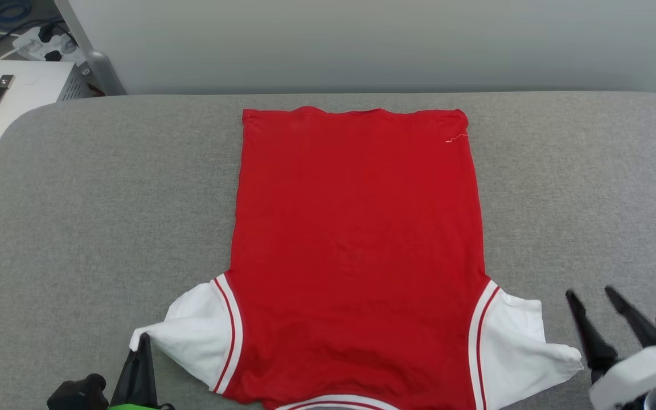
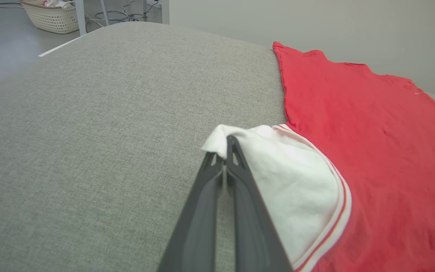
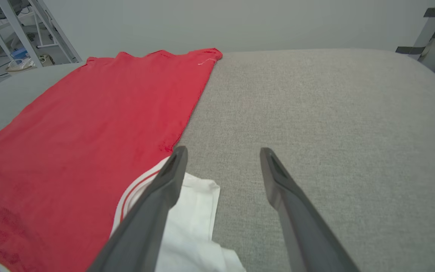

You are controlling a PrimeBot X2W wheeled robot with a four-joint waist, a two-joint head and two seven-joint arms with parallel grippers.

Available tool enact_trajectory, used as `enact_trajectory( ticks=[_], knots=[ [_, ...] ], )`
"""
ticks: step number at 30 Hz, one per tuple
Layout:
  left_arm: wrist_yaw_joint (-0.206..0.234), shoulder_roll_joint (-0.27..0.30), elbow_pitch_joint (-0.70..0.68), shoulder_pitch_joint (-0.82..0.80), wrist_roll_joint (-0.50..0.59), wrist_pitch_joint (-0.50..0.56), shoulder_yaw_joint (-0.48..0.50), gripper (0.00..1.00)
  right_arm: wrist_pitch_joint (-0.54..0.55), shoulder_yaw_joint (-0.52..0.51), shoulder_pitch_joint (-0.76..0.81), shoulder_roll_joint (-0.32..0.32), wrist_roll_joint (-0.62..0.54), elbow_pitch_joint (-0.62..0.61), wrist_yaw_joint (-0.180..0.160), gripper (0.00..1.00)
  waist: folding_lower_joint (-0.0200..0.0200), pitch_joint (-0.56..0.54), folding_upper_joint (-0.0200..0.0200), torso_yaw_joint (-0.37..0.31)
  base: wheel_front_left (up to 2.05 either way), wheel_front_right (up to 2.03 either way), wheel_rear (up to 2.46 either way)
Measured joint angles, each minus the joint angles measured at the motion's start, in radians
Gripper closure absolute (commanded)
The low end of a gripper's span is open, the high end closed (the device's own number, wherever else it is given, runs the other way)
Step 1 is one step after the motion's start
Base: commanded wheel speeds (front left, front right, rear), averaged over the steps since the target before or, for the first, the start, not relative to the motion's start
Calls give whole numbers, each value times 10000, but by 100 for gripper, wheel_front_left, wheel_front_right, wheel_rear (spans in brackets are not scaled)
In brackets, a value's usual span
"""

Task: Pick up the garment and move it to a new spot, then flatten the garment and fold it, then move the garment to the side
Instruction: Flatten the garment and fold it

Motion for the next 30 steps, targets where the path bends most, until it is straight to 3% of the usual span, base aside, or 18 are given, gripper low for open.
enact_trajectory(
  ticks=[7, 14, 22, 26, 30],
  knots=[
    [-205, -232, -433, -560, 341, 0, 6, 100, 936, -267, -2899, -918, -61, -1045, 0, 0, 0, 534, 0, 61, 0, 0, 0],
    [-552, -702, -963, -1457, 543, -2, 29, 100, 4025, 662, -6479, -2015, 825, -1097, 0, 0, 1, 1402, 0, 404, 0, 0, 0],
    [-794, -1122, -1400, -2424, 740, 0, -192, 100, 7910, 2257, -10020, -3001, 1400, 796, 0, 0, 3, 2692, 0, 1064, 0, 0, 0],
    [-863, -1152, -1599, -2738, 715, 0, -430, 100, 9789, 2675, -11120, -2968, 1896, 1914, 0, 0, 3, 3302, 0, 1475, 0, 0, 0],
    [-688, -1166, -1923, -2988, 347, -2, -807, 100, 10686, 2932, -12053, -2823, 1860, 2514, 0, 0, 3, 3906, 0, 1881, 0, 0, 0]
  ],
)
